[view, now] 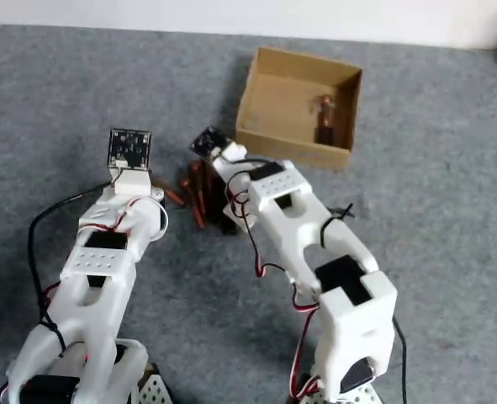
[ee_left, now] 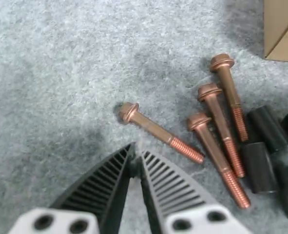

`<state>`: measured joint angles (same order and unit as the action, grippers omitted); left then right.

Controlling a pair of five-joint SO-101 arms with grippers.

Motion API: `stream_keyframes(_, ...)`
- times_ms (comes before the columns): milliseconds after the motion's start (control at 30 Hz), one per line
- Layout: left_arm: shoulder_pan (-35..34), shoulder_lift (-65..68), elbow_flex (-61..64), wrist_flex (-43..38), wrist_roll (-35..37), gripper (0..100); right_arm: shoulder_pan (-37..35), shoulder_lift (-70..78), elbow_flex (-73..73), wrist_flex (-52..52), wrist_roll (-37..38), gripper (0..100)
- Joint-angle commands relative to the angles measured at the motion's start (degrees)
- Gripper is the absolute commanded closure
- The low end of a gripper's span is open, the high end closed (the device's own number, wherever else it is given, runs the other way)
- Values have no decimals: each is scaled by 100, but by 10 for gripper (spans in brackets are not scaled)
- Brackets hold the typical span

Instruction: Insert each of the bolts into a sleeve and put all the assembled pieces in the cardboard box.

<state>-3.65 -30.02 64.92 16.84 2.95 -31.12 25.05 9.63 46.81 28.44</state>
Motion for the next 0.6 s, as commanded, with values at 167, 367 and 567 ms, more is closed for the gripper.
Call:
stream_keyframes(167,-40,-48,-295,-105,35,993,66,312,-374,40,18,922)
stream_keyframes(367,-127,-48,-295,-105,44,993,84,303,-356,136,-176,996)
stream_keyframes(567,-295,-48,-303,-114,316,993,-13,-13,-347,488,-457,995)
